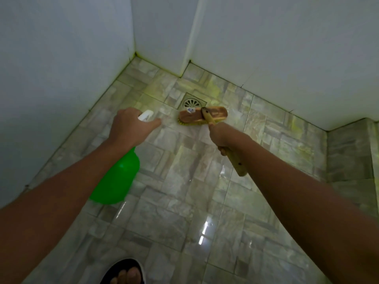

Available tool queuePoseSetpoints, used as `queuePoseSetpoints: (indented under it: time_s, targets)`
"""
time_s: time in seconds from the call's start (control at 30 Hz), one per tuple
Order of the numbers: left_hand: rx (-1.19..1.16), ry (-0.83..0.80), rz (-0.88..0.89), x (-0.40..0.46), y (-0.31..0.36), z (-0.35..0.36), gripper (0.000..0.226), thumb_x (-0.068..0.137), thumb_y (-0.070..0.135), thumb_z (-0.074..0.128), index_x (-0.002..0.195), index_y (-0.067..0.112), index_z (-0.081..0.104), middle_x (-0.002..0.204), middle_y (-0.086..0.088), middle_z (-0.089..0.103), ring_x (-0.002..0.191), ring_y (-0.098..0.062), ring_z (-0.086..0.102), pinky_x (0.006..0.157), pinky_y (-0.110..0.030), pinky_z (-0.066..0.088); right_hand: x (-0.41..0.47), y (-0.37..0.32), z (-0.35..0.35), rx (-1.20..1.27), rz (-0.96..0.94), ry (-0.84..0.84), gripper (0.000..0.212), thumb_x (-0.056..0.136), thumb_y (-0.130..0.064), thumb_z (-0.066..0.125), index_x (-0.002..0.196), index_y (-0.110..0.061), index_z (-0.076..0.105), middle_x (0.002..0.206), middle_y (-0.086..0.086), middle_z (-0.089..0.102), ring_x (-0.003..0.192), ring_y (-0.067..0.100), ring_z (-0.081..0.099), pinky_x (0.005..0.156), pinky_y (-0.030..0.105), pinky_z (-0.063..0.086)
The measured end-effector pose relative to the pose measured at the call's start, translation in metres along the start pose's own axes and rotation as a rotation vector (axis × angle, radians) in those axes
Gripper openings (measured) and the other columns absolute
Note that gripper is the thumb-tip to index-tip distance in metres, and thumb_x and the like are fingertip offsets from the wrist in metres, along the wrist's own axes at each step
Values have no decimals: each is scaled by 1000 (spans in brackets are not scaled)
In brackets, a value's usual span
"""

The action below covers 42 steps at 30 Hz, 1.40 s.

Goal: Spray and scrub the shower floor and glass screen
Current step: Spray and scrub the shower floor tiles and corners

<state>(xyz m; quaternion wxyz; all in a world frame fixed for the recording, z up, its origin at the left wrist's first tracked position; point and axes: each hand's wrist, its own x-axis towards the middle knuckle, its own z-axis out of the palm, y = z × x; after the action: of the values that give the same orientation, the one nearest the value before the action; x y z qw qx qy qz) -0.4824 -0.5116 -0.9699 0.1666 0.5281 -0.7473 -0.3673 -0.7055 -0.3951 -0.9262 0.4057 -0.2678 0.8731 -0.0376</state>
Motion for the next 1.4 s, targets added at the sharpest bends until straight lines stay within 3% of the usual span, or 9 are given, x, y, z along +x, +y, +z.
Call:
queuePoseSetpoints:
  time_s: [0.1,0.27,0.43,0.67,0.87,0.97,1.13,1.23,1.4]
  targets:
    - [-14,64,-1,-2,-6,-15,55,77,55,79,66,4,59,67,-13,60,72,-34,62,64,-40,46,-2,-2,15,4,11,-17,34,104,-29,27,118,-3,45,83,19,57,54,26,52,51,34,49]
    - [-6,165,-33,-2,-20,-38,49,84,41,80,60,8,55,60,-11,58,60,-26,55,58,-33,37,-13,-2,38,14,-10,14,46,106,-37,25,133,-3,41,99,26,60,58,30,57,53,40,52]
    - [21,202,-22,-11,-29,-43,50,82,44,80,56,14,49,57,-6,54,58,-25,54,56,-34,40,-10,0,34,22,14,24,57,103,-49,24,117,0,48,82,17,57,46,23,51,43,29,48]
    - [84,157,-109,-20,-49,-58,50,76,59,69,62,12,59,73,-15,65,81,-37,67,70,-41,54,-14,0,43,12,16,46,54,103,-50,25,113,-2,47,86,17,55,49,24,51,42,30,47]
    - [51,119,-55,-22,-58,-64,55,65,70,57,59,16,51,71,-14,64,79,-37,66,67,-40,50,-22,-6,49,-44,-3,44,53,103,-49,25,111,-1,47,85,18,57,52,25,54,47,35,51]
    - [11,113,-54,-21,-59,-69,55,66,68,62,57,16,47,63,-9,58,74,-36,65,62,-37,44,-27,-12,54,-75,-6,35,53,104,-48,26,110,-1,49,88,19,58,53,28,56,48,36,53]
    - [31,174,-59,-22,-57,-74,51,73,62,68,54,20,47,74,-23,64,81,-42,68,67,-44,50,-41,-28,74,-121,-65,-2,49,104,-48,26,110,-5,47,89,17,58,59,29,59,43,32,51]
    - [44,179,-88,-20,-57,-77,52,79,54,78,59,13,53,69,-17,61,78,-40,69,67,-43,51,-50,-37,89,-148,-131,-22,41,104,-48,25,106,-12,43,84,13,53,59,28,59,37,29,45]
    - [25,170,-83,-17,-60,-81,52,69,61,67,57,12,53,69,-22,66,74,-39,70,63,-40,48,-57,-49,106,-189,-196,-69,46,104,-48,24,108,-9,47,90,14,57,67,30,63,48,41,57]
